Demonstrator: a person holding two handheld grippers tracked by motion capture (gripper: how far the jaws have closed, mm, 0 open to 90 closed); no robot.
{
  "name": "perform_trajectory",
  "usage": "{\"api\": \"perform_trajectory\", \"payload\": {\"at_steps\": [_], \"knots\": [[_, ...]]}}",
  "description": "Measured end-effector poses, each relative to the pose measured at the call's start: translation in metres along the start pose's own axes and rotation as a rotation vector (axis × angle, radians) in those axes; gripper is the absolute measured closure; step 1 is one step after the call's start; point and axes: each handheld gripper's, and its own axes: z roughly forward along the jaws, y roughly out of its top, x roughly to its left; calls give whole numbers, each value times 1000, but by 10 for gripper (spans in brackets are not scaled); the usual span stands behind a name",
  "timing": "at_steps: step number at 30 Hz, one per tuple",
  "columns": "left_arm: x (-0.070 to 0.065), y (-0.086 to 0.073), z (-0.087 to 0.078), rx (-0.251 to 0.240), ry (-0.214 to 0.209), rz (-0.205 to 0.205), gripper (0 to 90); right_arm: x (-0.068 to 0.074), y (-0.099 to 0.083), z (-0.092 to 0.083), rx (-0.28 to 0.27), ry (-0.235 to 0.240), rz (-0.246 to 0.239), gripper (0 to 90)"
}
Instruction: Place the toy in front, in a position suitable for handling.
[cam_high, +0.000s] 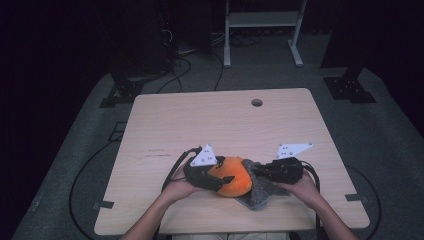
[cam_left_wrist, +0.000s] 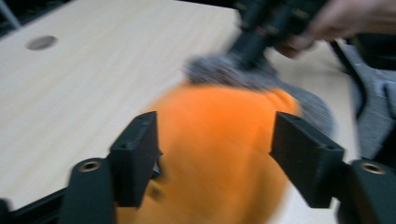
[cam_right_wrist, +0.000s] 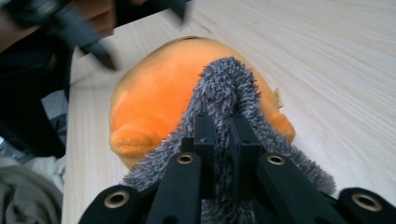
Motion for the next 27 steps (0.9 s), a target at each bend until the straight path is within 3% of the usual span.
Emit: {"api": "perform_trajectory", "payload": {"at_steps": [2, 5, 9, 10, 13, 16, 23, 27], "knots": [[5, 4, 7, 15, -6, -12, 176, 1, -1, 0, 7, 17, -15, 829], [9, 4, 22, 101, -39, -8, 127, 0, -3, -3, 3, 22, -11, 829], [17, -3, 33, 144, -125, -106, 108, 0, -7, -8, -19, 45, -5, 830], [16, -5, 33, 143, -131, -104, 150, 1, -9, -10, -35, 57, 10, 830], [7, -7, 30, 150, -97, -40, 402, 1, -12, -14, -52, 61, 21, 830], [3, -4, 25, 112, -78, -21, 515, 0, -13, -19, -72, 55, 33, 830], [6, 1, 18, 53, -21, -27, 530, 0, -11, -38, -132, 35, 45, 830], [19, 8, 13, 30, 51, -25, 527, -1, -8, -52, -153, 5, 35, 830]]}}
